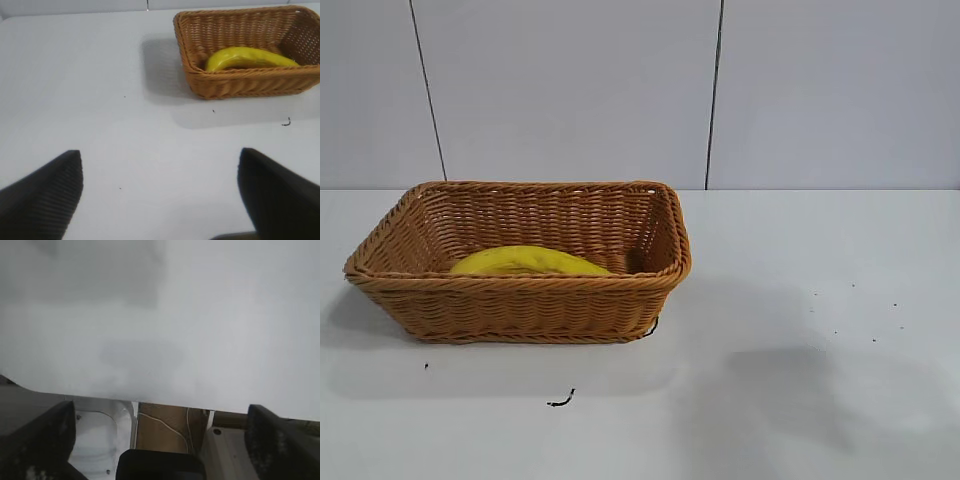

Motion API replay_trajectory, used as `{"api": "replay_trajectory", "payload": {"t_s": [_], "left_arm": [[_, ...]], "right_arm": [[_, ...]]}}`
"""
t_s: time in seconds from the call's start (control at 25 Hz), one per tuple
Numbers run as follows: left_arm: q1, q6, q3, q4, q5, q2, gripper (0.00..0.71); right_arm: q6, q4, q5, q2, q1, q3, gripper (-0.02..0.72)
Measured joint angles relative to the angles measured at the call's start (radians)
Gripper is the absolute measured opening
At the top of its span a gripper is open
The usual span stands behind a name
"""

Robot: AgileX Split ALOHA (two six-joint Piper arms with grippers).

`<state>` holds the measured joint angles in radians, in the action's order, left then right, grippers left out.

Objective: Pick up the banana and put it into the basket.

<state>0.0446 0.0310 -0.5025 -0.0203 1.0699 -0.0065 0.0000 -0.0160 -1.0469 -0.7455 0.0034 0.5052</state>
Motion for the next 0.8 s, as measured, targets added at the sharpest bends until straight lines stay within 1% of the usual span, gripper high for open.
{"api": "replay_trajectory", "payload": {"t_s": [0.16, 0.44, 0.8], "left_arm": [[0.000, 0.000, 0.000, 0.000, 0.000, 0.000, 0.635], [0.000, 0.000, 0.000, 0.000, 0.000, 0.000, 0.635], [0.000, 0.000, 0.000, 0.000, 0.000, 0.000, 0.635]], "right_arm": [[0.000, -0.002, 0.023, 0.229, 0.000, -0.002, 0.626], [-0.005, -0.002, 0.023, 0.541, 0.000, -0.005, 0.626], [-0.005, -0.002, 0.023, 0.713, 0.000, -0.008, 0.626]]}}
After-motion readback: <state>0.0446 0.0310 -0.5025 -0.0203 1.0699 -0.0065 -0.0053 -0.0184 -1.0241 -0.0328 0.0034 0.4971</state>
